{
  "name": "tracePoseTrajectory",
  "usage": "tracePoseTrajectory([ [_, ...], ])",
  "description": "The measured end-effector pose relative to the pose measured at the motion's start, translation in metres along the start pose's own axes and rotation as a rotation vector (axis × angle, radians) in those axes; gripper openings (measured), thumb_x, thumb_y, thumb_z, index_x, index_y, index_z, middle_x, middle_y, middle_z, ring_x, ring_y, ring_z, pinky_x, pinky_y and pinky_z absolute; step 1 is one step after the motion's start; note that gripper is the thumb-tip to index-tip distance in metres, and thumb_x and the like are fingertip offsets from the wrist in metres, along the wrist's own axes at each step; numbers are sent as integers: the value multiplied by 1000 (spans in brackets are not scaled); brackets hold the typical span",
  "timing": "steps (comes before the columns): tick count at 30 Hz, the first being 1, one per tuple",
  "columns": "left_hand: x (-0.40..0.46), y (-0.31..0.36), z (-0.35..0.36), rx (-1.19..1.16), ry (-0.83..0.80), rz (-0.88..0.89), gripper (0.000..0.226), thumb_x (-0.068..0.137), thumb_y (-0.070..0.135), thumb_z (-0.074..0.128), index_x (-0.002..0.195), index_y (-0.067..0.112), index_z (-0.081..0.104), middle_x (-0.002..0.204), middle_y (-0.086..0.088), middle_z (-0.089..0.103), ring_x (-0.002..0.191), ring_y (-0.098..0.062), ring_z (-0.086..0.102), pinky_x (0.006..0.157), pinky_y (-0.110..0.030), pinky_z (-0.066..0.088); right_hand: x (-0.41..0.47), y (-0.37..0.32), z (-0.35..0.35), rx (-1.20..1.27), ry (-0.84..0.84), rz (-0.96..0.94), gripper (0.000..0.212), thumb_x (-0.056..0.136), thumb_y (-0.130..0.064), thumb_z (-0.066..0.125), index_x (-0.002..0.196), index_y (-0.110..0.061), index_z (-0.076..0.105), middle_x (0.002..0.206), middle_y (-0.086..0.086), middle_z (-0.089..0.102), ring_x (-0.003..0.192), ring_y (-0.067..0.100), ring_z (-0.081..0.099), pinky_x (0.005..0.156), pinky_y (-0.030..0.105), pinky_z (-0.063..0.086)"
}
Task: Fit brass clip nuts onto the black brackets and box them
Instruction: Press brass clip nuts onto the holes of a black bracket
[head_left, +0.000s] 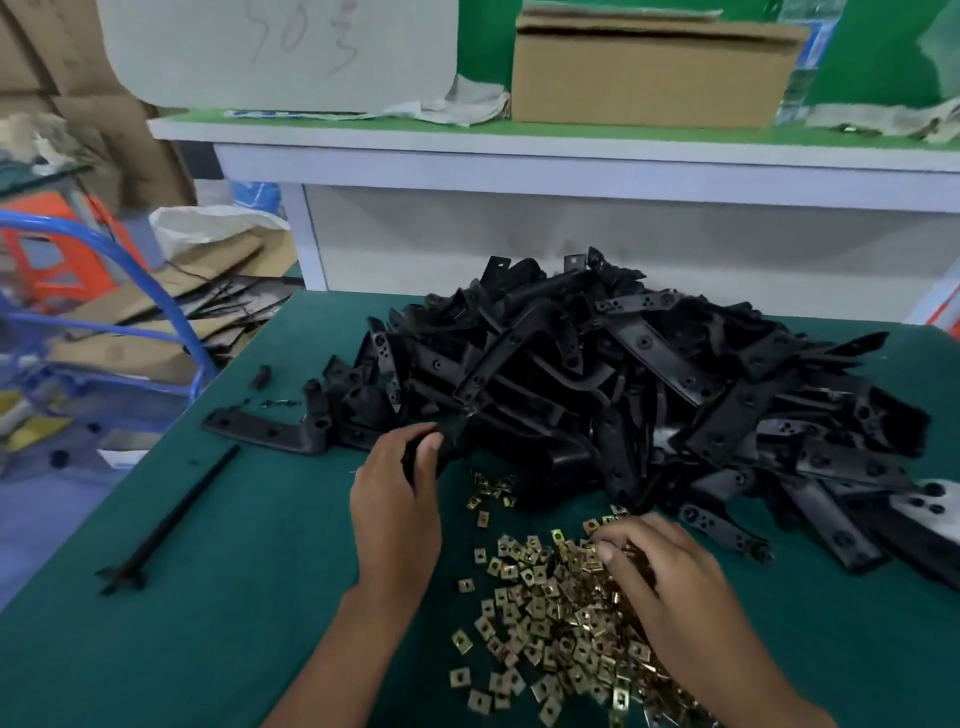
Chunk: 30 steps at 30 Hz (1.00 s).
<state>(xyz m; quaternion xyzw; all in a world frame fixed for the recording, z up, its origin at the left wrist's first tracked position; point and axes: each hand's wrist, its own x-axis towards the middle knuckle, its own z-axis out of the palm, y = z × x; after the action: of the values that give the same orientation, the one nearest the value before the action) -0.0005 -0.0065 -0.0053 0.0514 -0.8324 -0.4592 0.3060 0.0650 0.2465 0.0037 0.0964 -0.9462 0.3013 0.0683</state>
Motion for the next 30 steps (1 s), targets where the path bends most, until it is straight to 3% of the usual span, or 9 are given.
tracePoseTrajectory([
  [4, 2, 8, -8, -190, 206, -65, 32, 96, 52, 45, 102, 26, 62, 67, 17, 57, 56, 1, 50, 49, -9, 36, -3, -2, 0, 70, 113, -6, 18, 95, -45, 51, 98, -37, 68, 97, -27, 62, 98, -6, 59, 81, 12, 44],
  [8, 1, 13, -15, -334, 320, -16, 12, 95, 39, 55, 99, 28, 53, 88, 37, 59, 79, 7, 59, 66, -5, 42, -8, -4, -1, 69, 165, -10, 13, 91, -30, 67, 92, -42, 63, 87, -24, 66, 92, -8, 59, 77, 4, 41],
  [12, -5, 16, -20, -480, 313, -1, 16, 100, 30, 60, 101, 43, 51, 94, 30, 62, 87, 4, 60, 77, -9, 46, -10, -5, 3, 166, 197, 16, 19, 85, -35, 65, 80, -46, 50, 100, -35, 68, 84, -19, 60, 68, -2, 39],
  [14, -4, 20, -23, -578, 300, -31, 10, 97, 34, 62, 101, 37, 54, 89, 26, 62, 82, 3, 59, 75, -12, 48, -10, -8, 4, 177, 219, -8, 22, 83, -34, 66, 79, -44, 47, 104, -39, 65, 86, -20, 59, 67, -3, 38],
  [17, -1, 26, -25, -796, 146, -216, 23, 91, 43, 66, 92, 22, 56, 81, 9, 55, 77, -9, 56, 72, -28, 50, -9, -13, 2, 160, 253, -68, 26, 80, -32, 72, 80, -47, 50, 104, -32, 65, 93, -15, 60, 76, -2, 38],
  [19, -4, 32, -23, -987, -20, -329, 29, 91, 34, 69, 94, 13, 50, 81, -2, 58, 84, -26, 66, 82, -42, 55, -11, -14, 0, 168, 281, -85, 29, 78, -34, 74, 84, -51, 51, 97, -25, 65, 89, -10, 61, 75, -1, 39],
  [22, -9, 41, -23, -1186, -193, -375, 24, 90, 23, 70, 92, 11, 49, 81, -2, 65, 89, -31, 74, 84, -39, 59, -14, -13, 3, 210, 323, -99, 28, 76, -36, 77, 89, -48, 57, 88, -20, 64, 82, -6, 62, 69, 0, 40],
  [27, -16, 52, -24, -1357, -315, -399, 10, 103, 13, 55, 106, 14, 45, 110, -24, 69, 99, -42, 69, 93, -45, 55, -12, -11, 4, 289, 351, -147, 20, 77, -30, 80, 86, -39, 65, 89, -23, 68, 84, -6, 65, 70, 3, 43],
  [30, -20, 60, -25, -1262, -299, -309, 28, 97, 11, 64, 94, 19, 37, 95, -20, 65, 88, -37, 66, 89, -42, 54, -12, -12, 3, 329, 346, -140, 10, 79, -39, 73, 86, -41, 66, 91, -27, 70, 86, -10, 66, 69, 2, 44],
])
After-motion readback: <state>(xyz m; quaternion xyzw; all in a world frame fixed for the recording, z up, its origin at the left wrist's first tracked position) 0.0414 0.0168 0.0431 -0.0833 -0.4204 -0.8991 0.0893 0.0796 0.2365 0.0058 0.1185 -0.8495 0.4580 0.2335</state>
